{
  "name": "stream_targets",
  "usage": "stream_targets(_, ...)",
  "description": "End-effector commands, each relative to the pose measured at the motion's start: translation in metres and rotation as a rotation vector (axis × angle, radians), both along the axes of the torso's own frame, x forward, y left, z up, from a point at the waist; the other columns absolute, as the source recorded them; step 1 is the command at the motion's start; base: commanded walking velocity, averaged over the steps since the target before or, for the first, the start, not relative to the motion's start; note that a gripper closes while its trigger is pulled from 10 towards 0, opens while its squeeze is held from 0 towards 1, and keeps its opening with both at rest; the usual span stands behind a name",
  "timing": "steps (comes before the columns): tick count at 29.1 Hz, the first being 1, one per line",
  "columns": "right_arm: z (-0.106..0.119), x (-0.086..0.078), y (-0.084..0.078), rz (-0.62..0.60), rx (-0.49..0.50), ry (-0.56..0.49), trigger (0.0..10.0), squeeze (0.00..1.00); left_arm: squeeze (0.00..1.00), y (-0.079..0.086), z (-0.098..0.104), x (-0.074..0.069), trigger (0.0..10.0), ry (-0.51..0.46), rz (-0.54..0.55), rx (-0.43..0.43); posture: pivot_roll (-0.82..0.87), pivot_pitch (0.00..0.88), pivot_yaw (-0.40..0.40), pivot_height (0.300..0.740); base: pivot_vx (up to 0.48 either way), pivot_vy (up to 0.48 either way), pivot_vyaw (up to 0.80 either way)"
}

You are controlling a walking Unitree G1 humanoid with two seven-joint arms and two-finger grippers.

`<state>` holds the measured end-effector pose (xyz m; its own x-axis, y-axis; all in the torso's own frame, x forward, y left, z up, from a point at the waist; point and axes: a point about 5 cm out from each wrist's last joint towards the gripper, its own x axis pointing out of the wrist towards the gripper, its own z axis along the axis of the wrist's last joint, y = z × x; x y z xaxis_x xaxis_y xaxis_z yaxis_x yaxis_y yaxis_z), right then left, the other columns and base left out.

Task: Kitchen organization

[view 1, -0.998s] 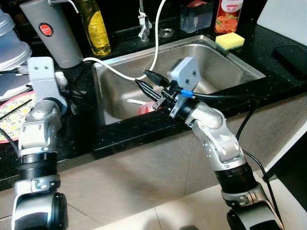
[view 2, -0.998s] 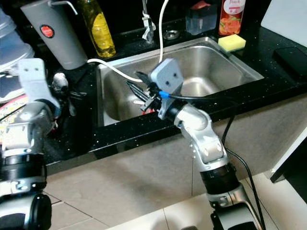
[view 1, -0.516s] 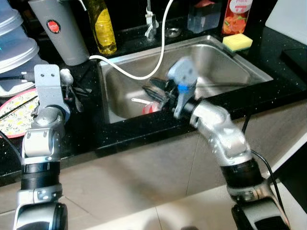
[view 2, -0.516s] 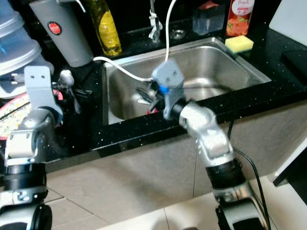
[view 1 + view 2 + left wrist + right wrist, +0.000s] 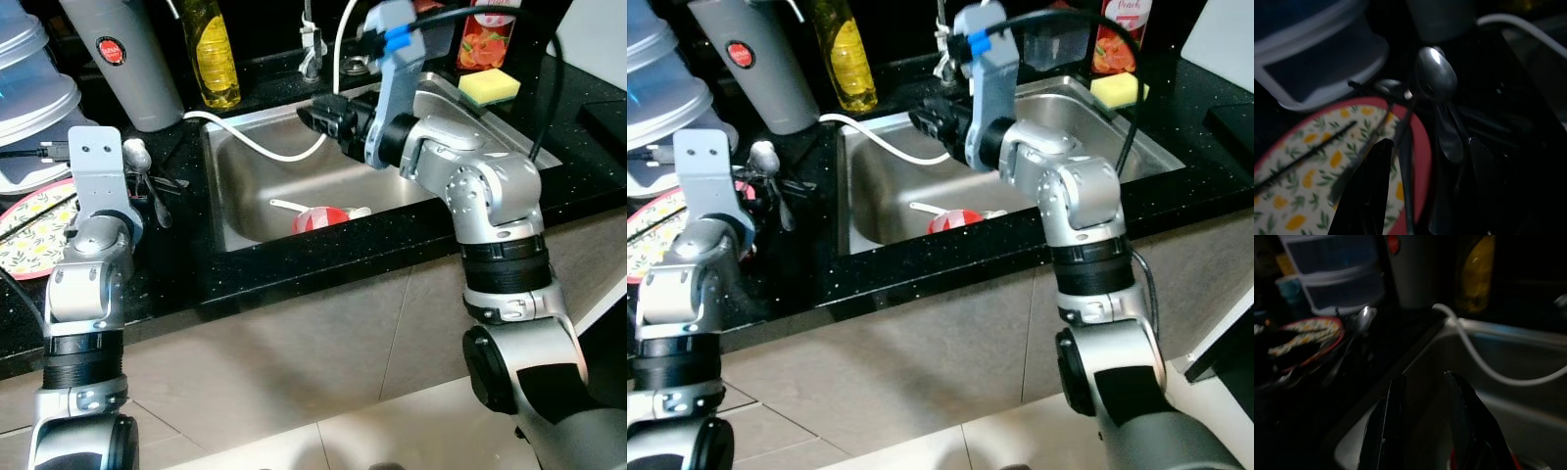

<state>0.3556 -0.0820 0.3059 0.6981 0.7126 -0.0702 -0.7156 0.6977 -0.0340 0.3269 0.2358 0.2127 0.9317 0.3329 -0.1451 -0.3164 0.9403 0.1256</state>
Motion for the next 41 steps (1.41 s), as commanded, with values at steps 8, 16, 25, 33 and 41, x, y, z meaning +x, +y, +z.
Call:
stream_targets(8,0.012,-0.012,0.021,0.202,-0.051,0.031,10.0,0.0,0.0,0.027,0.015,-0.009,10.0,-0.053,0.144,0.03,-0.08,0.0,0.104,0.74,0.0,0.0,0.0)
stream_targets(16,0.016,-0.016,0.025,0.268,-0.055,0.025,10.0,0.0,0.0,0.029,0.008,-0.012,10.0,-0.028,0.187,-0.001,-0.08,0.0,0.104,0.74,0.0,0.0,0.0)
stream_targets(25,0.002,-0.014,0.023,0.209,-0.048,0.029,10.0,0.0,0.0,0.031,0.002,-0.012,10.0,-0.017,0.209,-0.113,-0.07,0.0,0.109,0.74,0.0,0.0,0.0)
stream_targets(33,-0.002,-0.011,0.018,0.143,-0.027,0.02,10.0,0.0,0.0,0.029,-0.003,-0.013,10.0,0.016,0.169,-0.172,-0.07,0.0,0.109,0.74,0.0,0.0,0.0)
stream_targets(41,-0.006,-0.01,0.016,0.109,-0.009,0.038,10.0,0.0,1.0,0.03,-0.014,-0.018,10.0,0.048,0.178,-0.129,-0.07,0.0,0.108,0.74,0.0,0.0,0.0)
